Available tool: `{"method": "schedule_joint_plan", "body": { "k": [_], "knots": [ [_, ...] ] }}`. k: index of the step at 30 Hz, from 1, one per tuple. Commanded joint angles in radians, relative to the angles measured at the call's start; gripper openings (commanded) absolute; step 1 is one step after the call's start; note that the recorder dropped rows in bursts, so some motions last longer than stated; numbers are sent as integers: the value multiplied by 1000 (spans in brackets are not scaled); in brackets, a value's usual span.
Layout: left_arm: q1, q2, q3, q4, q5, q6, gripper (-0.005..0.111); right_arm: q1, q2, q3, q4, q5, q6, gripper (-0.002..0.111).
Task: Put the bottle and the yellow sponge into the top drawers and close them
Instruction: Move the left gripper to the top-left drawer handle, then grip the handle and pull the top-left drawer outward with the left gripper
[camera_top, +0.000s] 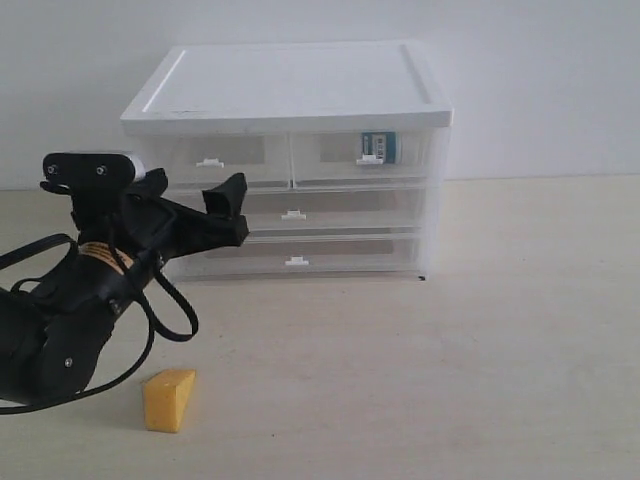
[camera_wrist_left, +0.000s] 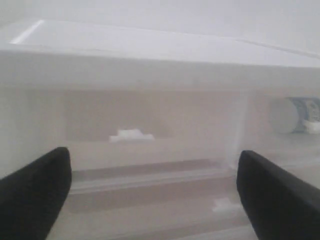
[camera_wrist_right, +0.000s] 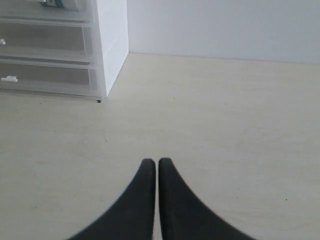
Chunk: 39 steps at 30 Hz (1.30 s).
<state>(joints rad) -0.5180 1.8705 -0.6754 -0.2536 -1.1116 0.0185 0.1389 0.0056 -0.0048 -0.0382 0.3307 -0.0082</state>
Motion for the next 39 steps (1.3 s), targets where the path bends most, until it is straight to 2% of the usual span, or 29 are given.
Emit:
{"method": "schedule_joint_plan", "body": {
  "k": [1, 16, 23, 35, 39],
  "knots": [
    [-4, 6, -17, -76, -44, 35, 79, 1, -6, 5, 2, -7, 1, 0],
    [-4, 126, -137, -57, -42, 33, 77, 1, -6, 5, 2, -7, 1, 0],
    [-4, 150, -152, -97, -51, 54, 63, 1, -6, 5, 2, -7, 1, 0],
    [-4, 179, -211, -94, -47, 63, 63, 1, -6, 5, 2, -7, -1, 0],
    [-4, 179, -215, -94, -45, 63, 59, 1, -6, 5, 2, -7, 2, 0]
  ]
}}
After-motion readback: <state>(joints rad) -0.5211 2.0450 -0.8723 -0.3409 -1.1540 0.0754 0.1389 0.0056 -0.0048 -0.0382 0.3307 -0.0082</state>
